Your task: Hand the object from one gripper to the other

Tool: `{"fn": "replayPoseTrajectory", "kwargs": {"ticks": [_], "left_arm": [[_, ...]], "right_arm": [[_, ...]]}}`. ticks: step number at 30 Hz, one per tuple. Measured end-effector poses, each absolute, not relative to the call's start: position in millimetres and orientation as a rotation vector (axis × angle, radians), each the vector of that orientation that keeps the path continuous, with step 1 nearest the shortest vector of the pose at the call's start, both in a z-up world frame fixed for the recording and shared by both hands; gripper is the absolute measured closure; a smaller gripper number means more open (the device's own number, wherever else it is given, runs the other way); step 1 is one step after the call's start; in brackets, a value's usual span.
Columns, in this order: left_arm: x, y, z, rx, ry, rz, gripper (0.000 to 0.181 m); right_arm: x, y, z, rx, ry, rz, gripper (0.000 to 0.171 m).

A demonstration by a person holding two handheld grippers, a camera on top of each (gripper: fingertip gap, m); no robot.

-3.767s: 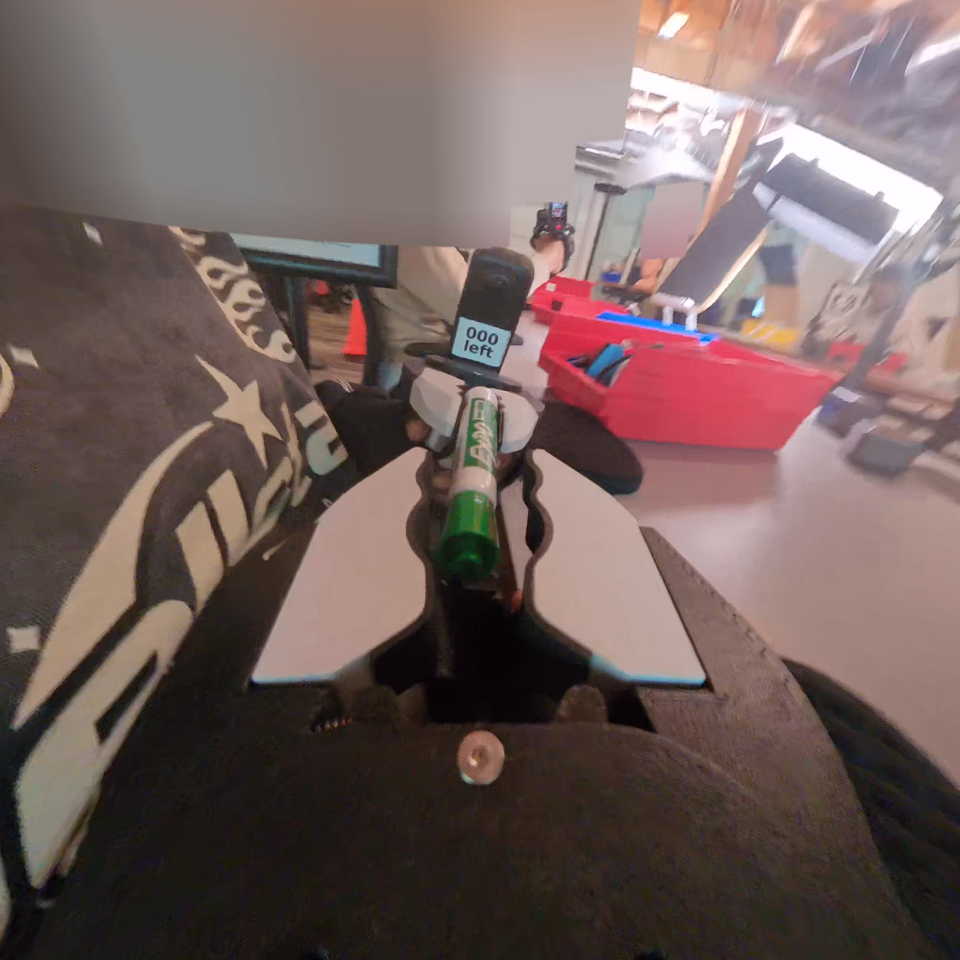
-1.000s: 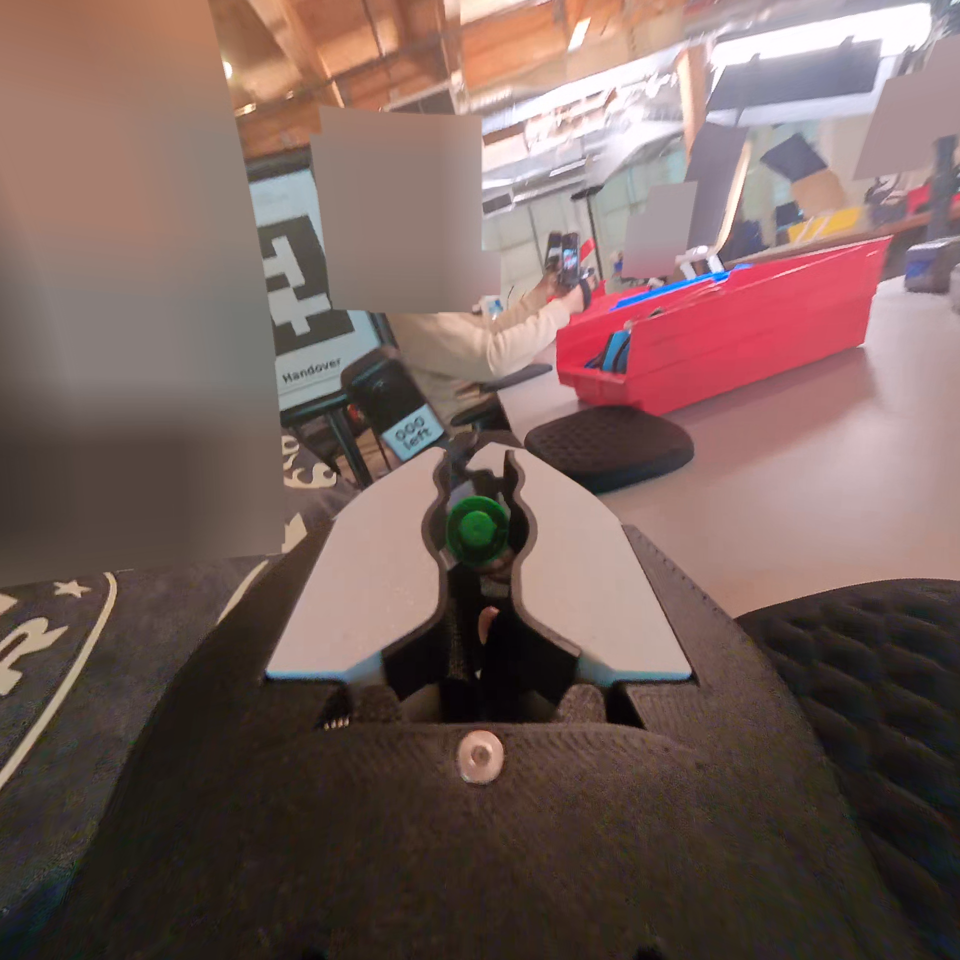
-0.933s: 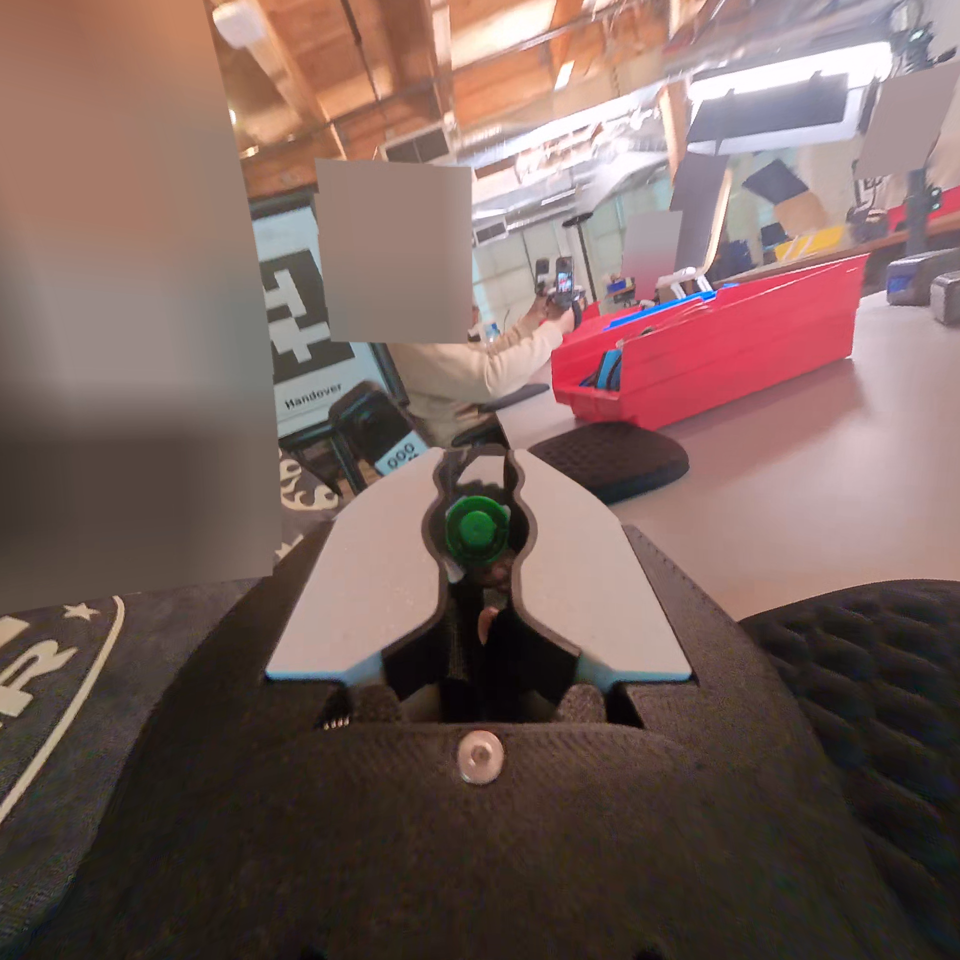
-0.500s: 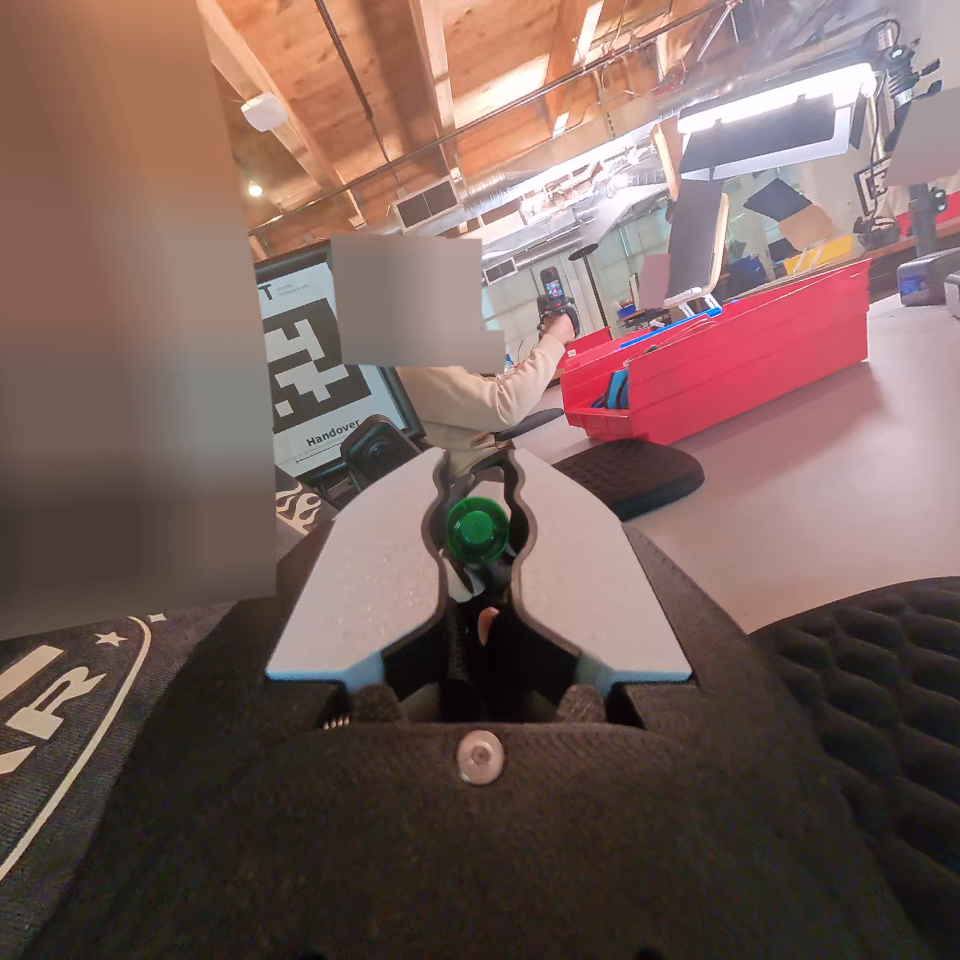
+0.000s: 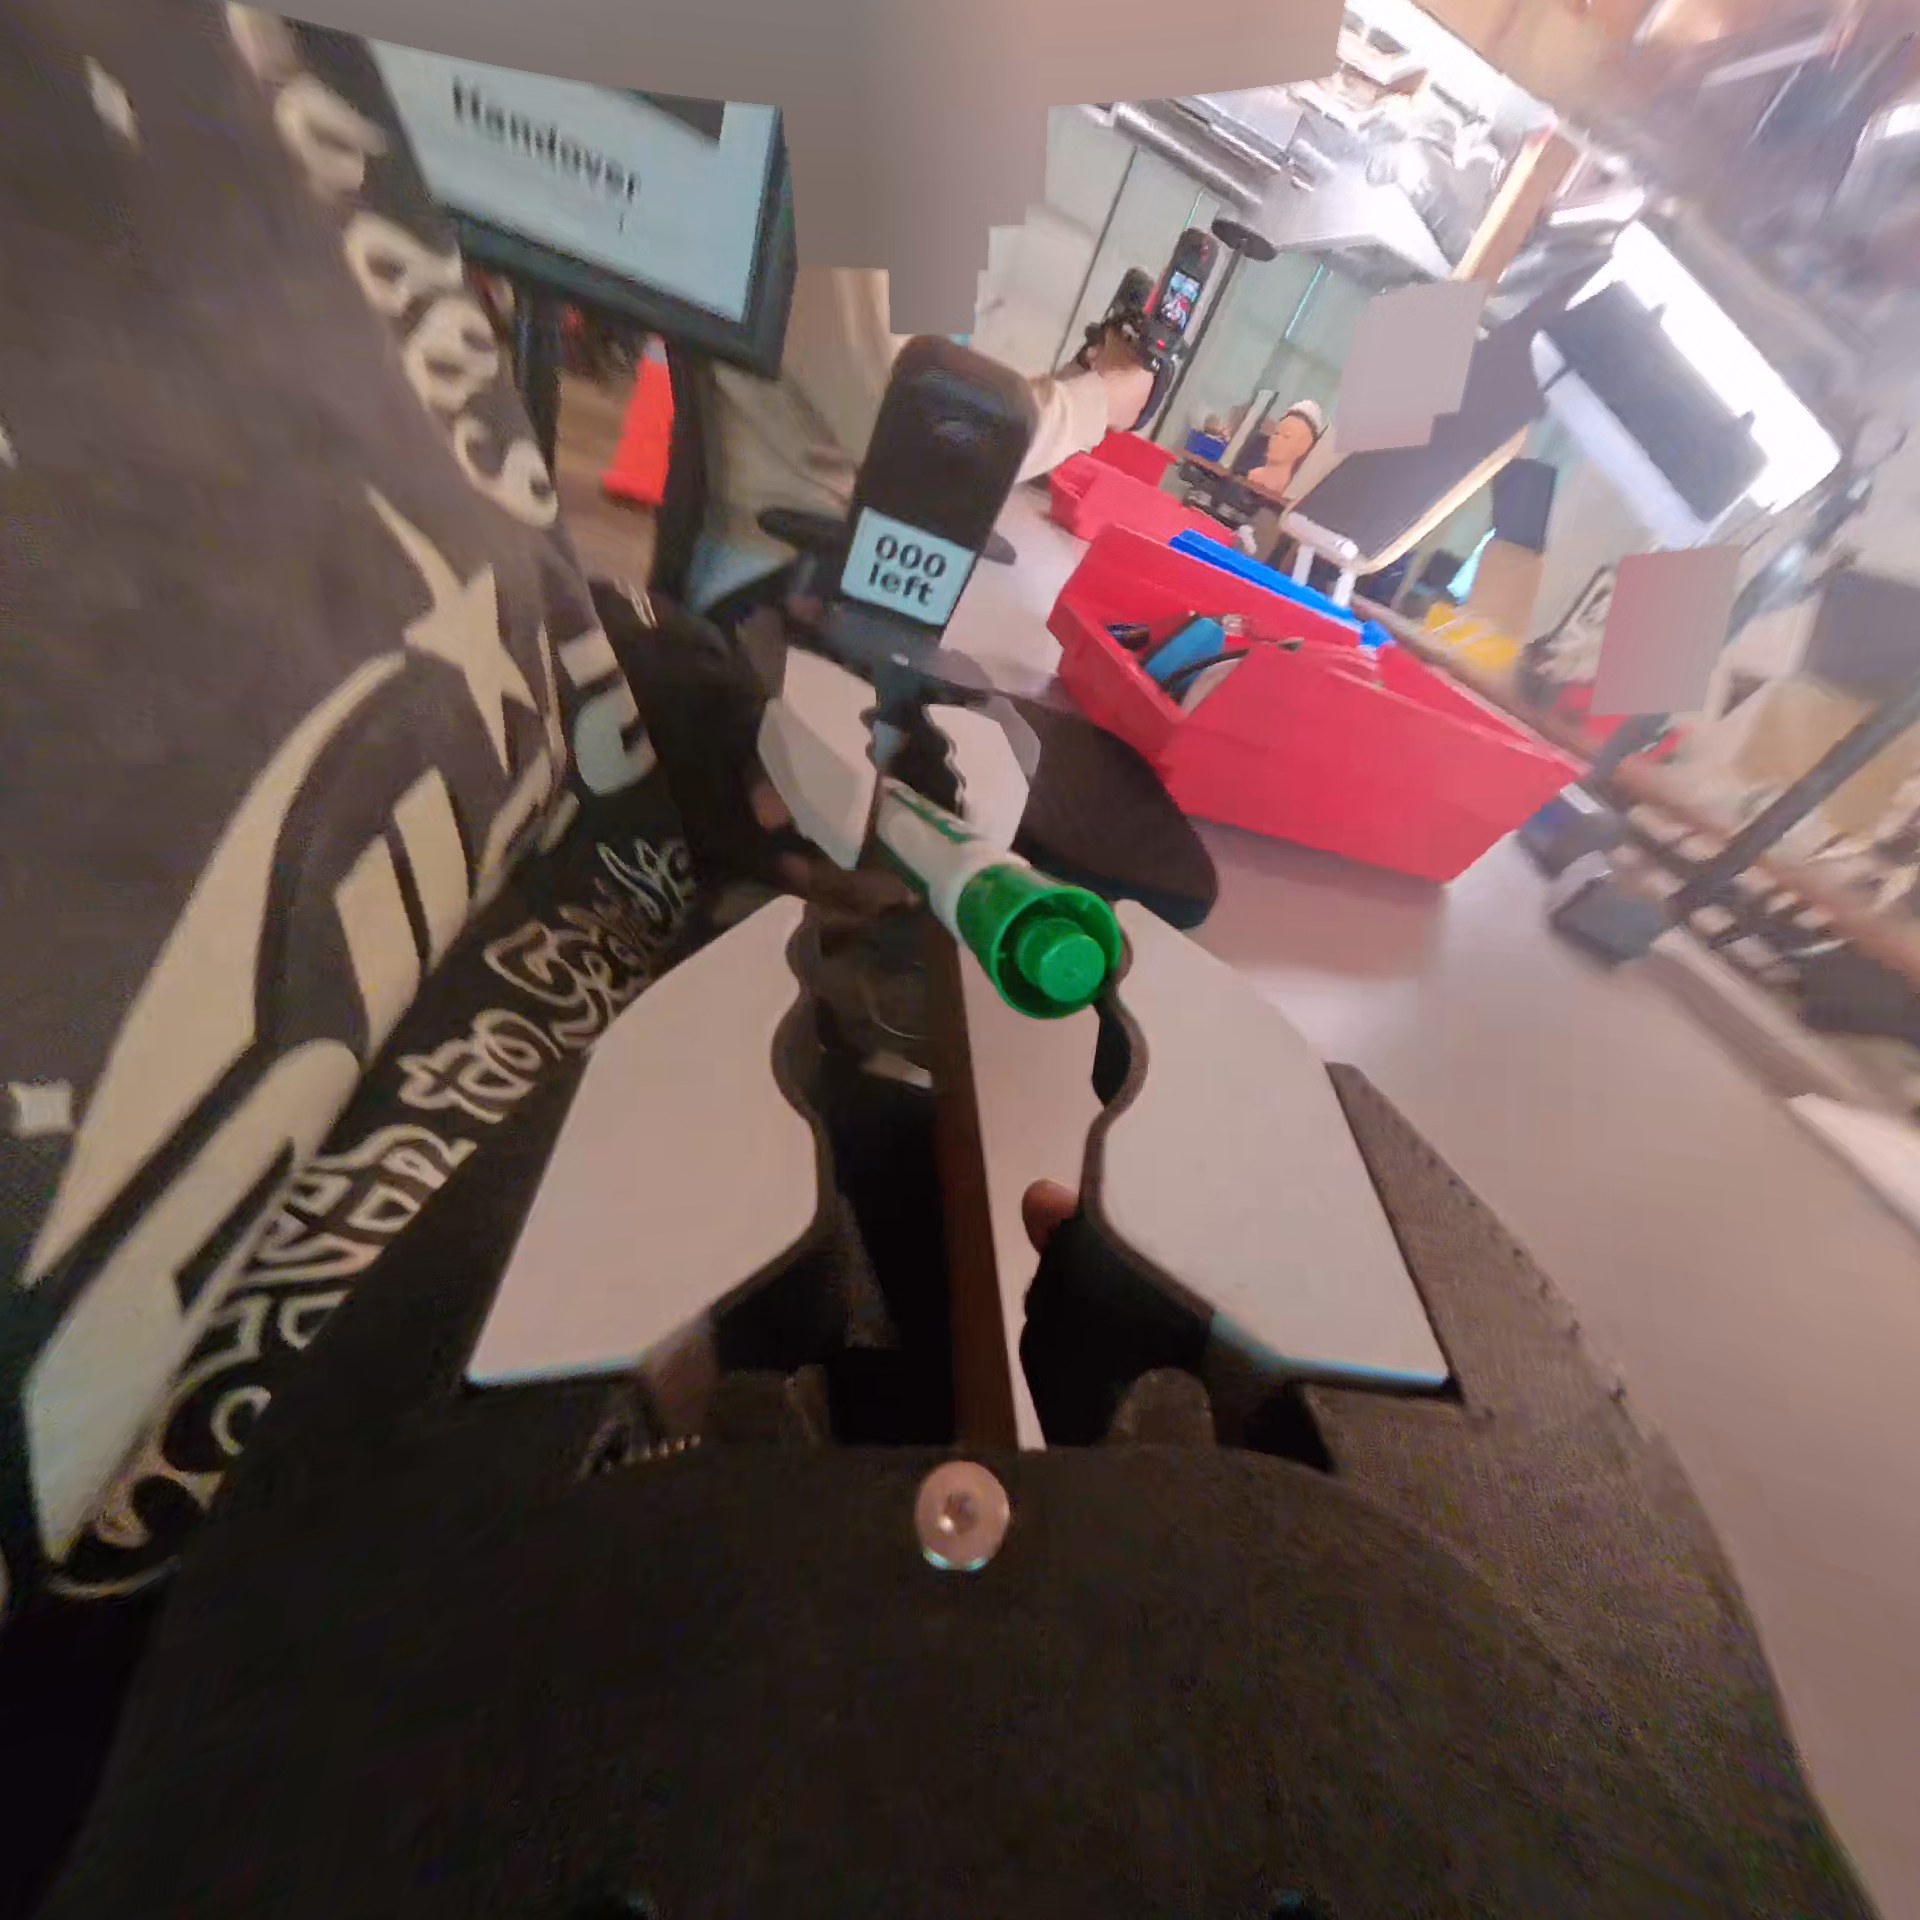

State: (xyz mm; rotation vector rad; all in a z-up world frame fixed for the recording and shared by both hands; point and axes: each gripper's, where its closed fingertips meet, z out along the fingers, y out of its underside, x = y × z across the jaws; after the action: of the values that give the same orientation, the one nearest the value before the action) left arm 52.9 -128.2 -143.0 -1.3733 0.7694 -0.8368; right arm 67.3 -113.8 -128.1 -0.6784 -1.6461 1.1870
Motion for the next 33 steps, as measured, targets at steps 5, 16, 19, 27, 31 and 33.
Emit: {"fn": "replayPoseTrajectory", "kwargs": {"ticks": [5, 16, 19, 27, 31, 33], "left_arm": [[58, -135, -149, -1.417, 0.813, -0.928, 0.161], [61, -143, -149, -1.394, 0.849, -0.999, 0.161], [54, -138, -133, -1.264, 0.801, -0.859, 0.148], [47, -130, -130, -1.14, 0.861, -0.415, 0.14], [45, -129, -128, -1.142, 0.852, -0.409, 0.151], [44, -130, -128, -1.149, 0.852, -0.438, 0.156]], "right_arm": [[74, -117, -127, -0.568, -1.668, 1.093, 0.134], [78, -132, -133, -0.499, -1.764, 1.108, 0.151], [74, -128, -127, -0.579, -1.691, 1.232, 0.152], [64, -116, -120, -0.893, -1.521, 1.663, 0.152], [64, -115, -119, -0.966, -1.492, 1.801, 0.152], [64, -117, -119, -0.967, -1.497, 1.805, 0.152]]}}
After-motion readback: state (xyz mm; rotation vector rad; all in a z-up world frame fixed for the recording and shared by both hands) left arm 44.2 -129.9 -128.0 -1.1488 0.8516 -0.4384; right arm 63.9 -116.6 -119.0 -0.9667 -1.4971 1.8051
